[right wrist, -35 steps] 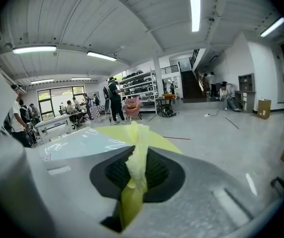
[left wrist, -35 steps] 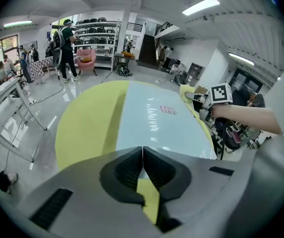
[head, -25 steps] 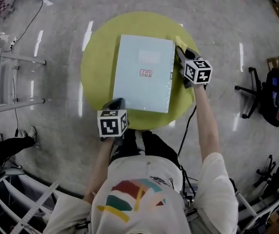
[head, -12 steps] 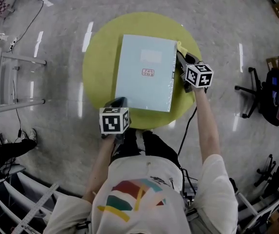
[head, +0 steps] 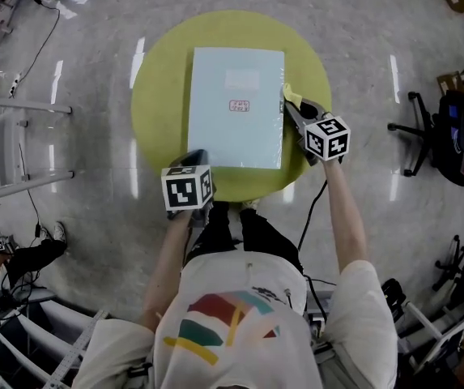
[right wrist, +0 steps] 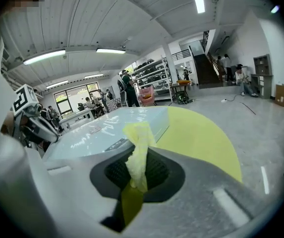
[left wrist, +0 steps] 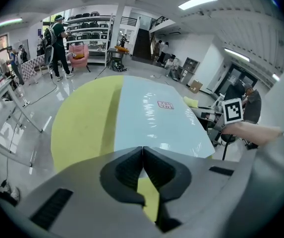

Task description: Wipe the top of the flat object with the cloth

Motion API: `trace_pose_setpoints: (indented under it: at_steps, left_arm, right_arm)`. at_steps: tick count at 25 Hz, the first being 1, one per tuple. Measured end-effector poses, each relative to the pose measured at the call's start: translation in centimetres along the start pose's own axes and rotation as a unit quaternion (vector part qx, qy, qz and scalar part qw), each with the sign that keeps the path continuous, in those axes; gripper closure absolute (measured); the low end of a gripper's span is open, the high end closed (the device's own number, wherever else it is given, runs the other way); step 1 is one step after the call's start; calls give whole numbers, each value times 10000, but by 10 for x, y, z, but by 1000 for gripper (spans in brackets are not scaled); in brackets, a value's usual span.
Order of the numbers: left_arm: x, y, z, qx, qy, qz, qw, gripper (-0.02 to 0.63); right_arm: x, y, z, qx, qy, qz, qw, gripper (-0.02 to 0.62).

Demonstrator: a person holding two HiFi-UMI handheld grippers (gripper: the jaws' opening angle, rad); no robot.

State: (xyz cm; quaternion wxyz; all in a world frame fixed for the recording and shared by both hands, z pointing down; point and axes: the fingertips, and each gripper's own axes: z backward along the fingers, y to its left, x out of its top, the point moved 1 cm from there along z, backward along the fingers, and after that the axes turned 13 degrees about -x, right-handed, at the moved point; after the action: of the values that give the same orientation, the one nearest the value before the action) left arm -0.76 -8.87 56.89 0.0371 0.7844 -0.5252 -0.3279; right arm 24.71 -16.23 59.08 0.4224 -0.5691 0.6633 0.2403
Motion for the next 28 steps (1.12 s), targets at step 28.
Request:
trace_pose_setpoints:
  at_steps: [28]
  left_arm:
    - [-3, 2, -7, 63, 135, -335, 9993, 591]
  right_arm:
    - [-113, 104, 132, 289, 587, -160, 9977, 569]
